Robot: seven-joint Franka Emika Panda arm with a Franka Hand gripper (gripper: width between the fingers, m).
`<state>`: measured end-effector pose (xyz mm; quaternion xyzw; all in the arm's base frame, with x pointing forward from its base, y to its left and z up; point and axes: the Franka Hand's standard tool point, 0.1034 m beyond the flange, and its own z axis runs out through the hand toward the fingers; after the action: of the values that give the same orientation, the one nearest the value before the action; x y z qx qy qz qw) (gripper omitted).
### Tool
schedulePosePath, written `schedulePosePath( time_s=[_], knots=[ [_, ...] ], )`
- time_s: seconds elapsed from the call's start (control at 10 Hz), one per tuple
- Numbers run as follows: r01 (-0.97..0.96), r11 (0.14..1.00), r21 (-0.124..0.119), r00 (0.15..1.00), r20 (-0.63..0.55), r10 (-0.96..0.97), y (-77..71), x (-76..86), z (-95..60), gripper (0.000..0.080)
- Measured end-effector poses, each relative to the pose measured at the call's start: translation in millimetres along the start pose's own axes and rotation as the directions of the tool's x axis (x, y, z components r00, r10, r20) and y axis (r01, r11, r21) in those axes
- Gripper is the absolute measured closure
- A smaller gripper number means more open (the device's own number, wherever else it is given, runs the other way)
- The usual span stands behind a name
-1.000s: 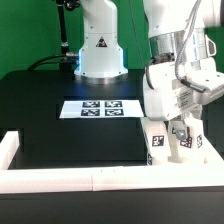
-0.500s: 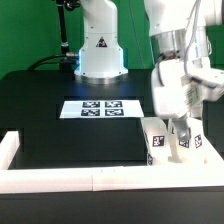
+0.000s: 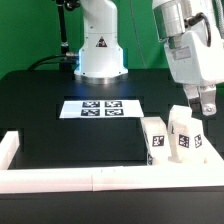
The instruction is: Assemble stool
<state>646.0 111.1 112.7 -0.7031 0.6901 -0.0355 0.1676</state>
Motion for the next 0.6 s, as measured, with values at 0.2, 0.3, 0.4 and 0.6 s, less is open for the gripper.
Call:
schedulePosePath(
  time_s=[0.2,0.3,0.4,0.6],
  knots=[
    [0.244,0.970,-0.020,0.970,0.004,-0.244,0.8,0.7,-0.1,0.0150],
    [0.444,0.894,-0.052,0.896,0.027,-0.444,-1.3,0.2,-2.1,0.0150],
    [0.584,0.810,-0.047,0.811,0.042,-0.583,-9.6,-2.5,-5.4,0.0150],
    [0.726,0.685,-0.066,0.688,0.081,-0.721,-12.2,-15.2,-6.7,0.0150]
  ],
)
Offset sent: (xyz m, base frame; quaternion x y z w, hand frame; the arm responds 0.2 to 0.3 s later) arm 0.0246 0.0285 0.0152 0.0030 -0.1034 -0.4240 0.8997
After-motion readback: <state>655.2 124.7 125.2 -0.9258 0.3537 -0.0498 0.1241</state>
